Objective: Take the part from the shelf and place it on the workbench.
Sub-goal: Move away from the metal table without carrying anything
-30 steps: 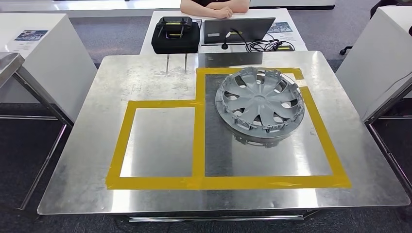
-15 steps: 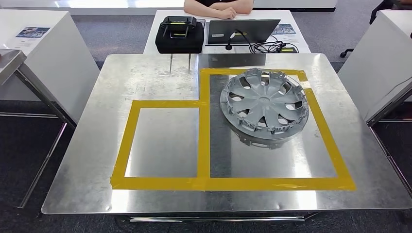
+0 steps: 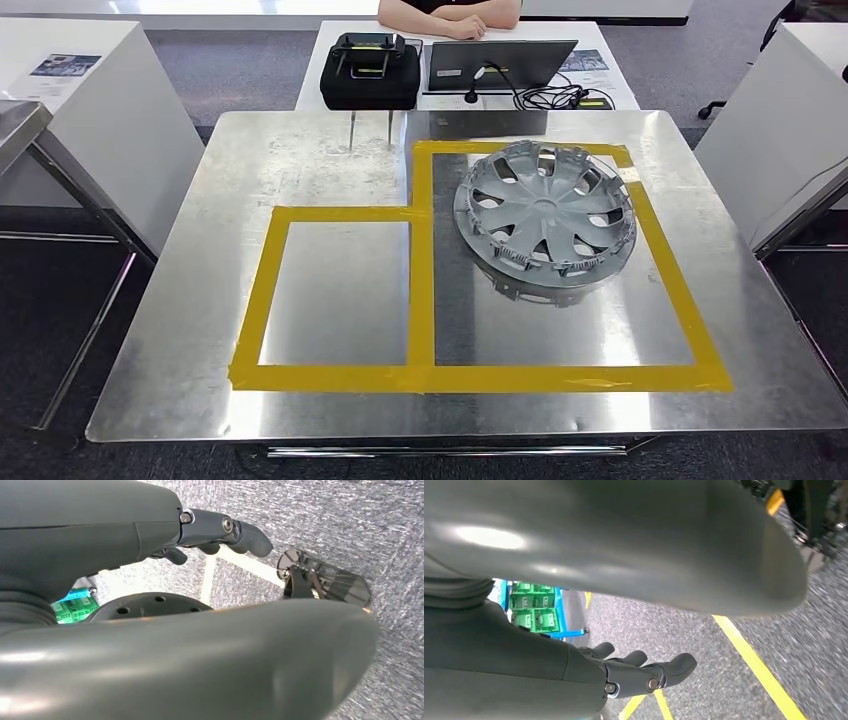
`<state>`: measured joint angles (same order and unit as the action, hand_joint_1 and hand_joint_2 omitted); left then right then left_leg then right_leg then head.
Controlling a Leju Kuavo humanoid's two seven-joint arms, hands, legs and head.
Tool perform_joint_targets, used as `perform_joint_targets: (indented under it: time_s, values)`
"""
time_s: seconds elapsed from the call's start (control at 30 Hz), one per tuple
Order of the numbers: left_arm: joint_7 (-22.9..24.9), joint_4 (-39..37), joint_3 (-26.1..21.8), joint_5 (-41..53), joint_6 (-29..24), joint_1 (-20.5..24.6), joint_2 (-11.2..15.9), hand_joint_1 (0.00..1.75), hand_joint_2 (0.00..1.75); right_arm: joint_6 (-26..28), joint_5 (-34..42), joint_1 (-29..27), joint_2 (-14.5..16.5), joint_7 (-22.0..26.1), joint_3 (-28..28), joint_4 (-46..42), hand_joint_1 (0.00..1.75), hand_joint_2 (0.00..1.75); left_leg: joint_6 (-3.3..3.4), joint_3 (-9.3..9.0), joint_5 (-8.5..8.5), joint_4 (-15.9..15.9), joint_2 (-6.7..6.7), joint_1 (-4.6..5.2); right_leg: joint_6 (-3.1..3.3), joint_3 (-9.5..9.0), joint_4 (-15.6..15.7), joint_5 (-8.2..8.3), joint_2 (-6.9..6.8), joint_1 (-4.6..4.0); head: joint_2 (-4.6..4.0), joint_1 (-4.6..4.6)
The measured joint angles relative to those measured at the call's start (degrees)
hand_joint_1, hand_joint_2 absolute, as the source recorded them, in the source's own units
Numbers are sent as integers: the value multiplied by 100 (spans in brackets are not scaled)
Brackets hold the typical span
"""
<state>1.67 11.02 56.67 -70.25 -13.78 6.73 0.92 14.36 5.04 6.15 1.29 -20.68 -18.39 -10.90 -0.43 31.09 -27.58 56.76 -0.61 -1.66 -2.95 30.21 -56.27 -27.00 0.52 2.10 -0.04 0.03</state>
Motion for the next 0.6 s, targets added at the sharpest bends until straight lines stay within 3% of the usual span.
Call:
perform_joint_targets:
  time_s: [0.13, 0.2, 0.23, 0.3, 0.33, 0.37, 0.4, 0.43, 0.5, 0.53, 0.6]
  values:
    - [3, 0, 32, 8, -13, 1, -1, 0, 0, -20, -60, 2, 82, -2, 88, 2, 0, 0, 88, 9, -13, 23, 1, 23, -90, -18, 31, 10, 0, 19, 0, -7]
    - [-28, 0, 43, 8, -9, 3, -6, 0, 0, -20, -80, -1, 89, -2, 123, 2, 0, 0, 158, -69, 43, -62, -6, 7, -129, 28, -66, -78, -4, 25, 0, 8]
    - [-43, 0, 50, 8, -4, 5, -8, 0, 0, -21, -91, -3, 87, 0, 135, 2, 0, 0, 190, -105, 74, -103, -8, -4, -135, 129, -282, -214, -6, 22, 0, 35]
    - [-55, 0, 66, 10, 12, 3, -9, 0, 0, -24, -117, -11, 85, 7, 160, 2, 0, 0, 221, -101, 100, -115, -3, 4, -133, 483, -1031, -586, -10, 13, 0, 116]
    - [-54, 0, 72, 11, 21, 0, -8, 0, 0, -26, -130, -14, 85, 12, 175, 2, 0, 0, 225, -87, 101, -106, 6, 18, -135, 656, -1395, -713, -11, 8, 0, 144]
    - [-52, 0, 78, 11, 29, -2, -8, 0, 0, -26, -139, -20, 85, 16, 188, 2, 0, 0, 226, -80, 98, -95, 17, 31, -134, 754, -1593, -735, -11, 6, 0, 158]
    - [-51, 0, 81, 11, 34, -4, -9, 0, 0, -26, -145, -28, 84, 21, 200, 2, 0, 0, 224, -76, 93, -82, 34, 40, -126, 748, -1564, -642, -11, 2, 0, 166]
    - [-50, 0, 83, 12, 37, -3, -10, 0, 0, -27, -150, -36, 81, 26, 211, 2, 0, 0, 218, -76, 86, -65, 51, 44, -109, 632, -1301, -453, -11, -4, 0, 177]
    - [-44, 1, 85, 19, 40, 0, -11, 0, 0, -40, -164, -39, 74, 47, 238, 2, 0, 0, 186, -70, 63, -26, 78, 57, -51, 282, -508, -110, -14, -28, 0, 219]
    - [-35, 1, 86, 26, 44, 1, -10, 0, 0, -56, -173, -29, 71, 68, 253, 1, 0, 0, 158, -63, 51, -10, 82, 63, -14, 159, -233, -33, -12, -45, 0, 232]
    - [-23, 1, 91, 33, 54, 2, -7, 0, 0, -94, -190, -11, 74, 115, 280, 0, 0, 0, 152, -3, -5, 23, 80, 80, 22, 60, -64, -32, -8, -67, 0, 221]
